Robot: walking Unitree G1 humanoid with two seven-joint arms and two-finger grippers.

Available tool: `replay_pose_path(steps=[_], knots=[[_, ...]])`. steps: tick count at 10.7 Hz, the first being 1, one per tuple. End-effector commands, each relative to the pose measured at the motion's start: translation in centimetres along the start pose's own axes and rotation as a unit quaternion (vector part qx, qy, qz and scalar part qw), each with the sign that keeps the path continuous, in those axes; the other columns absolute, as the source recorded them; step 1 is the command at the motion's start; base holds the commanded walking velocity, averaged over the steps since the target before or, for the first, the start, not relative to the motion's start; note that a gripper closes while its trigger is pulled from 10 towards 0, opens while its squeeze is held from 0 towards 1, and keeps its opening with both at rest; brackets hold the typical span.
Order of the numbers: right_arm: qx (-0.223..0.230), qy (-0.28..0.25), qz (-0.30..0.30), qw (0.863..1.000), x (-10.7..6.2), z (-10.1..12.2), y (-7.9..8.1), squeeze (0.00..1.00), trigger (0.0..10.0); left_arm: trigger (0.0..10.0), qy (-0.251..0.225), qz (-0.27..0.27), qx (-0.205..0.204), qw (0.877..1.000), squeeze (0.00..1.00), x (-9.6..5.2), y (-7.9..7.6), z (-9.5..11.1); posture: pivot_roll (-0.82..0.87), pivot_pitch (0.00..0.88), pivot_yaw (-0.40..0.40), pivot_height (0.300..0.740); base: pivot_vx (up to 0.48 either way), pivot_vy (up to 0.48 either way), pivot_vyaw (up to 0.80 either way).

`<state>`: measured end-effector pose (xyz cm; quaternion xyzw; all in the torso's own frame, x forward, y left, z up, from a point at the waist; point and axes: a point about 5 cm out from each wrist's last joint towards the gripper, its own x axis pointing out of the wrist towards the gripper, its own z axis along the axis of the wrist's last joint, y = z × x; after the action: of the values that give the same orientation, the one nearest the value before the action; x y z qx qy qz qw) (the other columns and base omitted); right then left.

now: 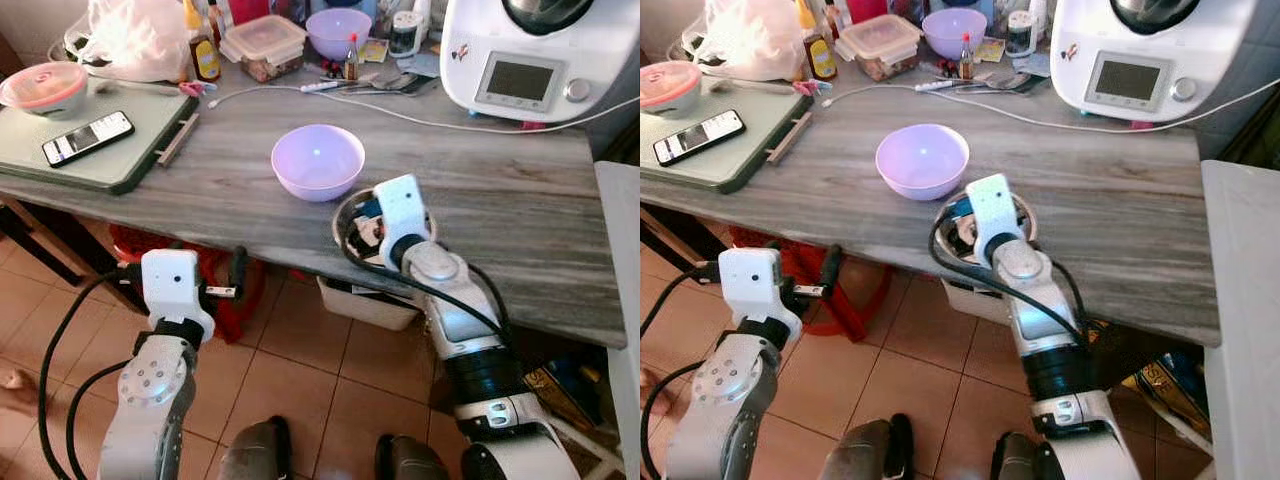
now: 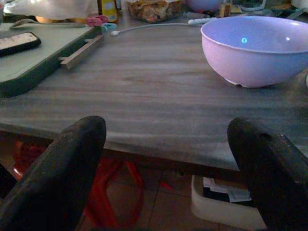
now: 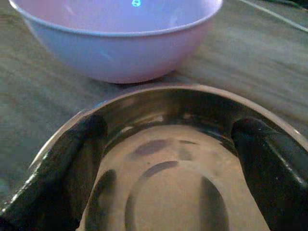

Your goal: Setting the table

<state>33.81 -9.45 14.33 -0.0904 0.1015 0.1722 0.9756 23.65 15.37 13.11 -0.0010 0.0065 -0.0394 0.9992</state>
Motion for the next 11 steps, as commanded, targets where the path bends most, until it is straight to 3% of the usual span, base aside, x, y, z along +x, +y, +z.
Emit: replay_pose_path(steps=[1, 5, 7, 11], knots=[[-0.002, 0.011, 0.012, 1.000, 0.2, -0.3, 0.5, 0.00, 10.0, 10.0, -0.001, 0.003, 0.003, 1.000, 0.00, -0.2, 0.2, 0.2, 0.09, 0.152, 0.064, 0.740, 0.000, 0.000, 0.00], [0.007, 0.005, 0.007, 1.000, 0.6, 0.2, 0.0, 0.00, 10.0, 10.0, 0.000, 0.009, 0.001, 1.000, 0.00, -0.3, 0.5, 0.2, 0.09, 0.142, 0.057, 0.740, 0.000, 0.000, 0.00], [0.001, -0.021, -0.017, 1.000, -0.6, 0.9, -1.3, 0.00, 10.0, 10.0, -0.005, 0.007, -0.005, 1.000, 0.00, 0.0, 0.3, 0.3, 0.07, 0.123, 0.050, 0.740, 0.000, 0.000, 0.00], [0.001, -0.021, -0.017, 1.000, -0.6, 0.9, -1.3, 0.00, 10.0, 10.0, -0.005, 0.007, -0.005, 1.000, 0.00, 0.0, 0.3, 0.3, 0.07, 0.123, 0.050, 0.740, 0.000, 0.000, 0.00]])
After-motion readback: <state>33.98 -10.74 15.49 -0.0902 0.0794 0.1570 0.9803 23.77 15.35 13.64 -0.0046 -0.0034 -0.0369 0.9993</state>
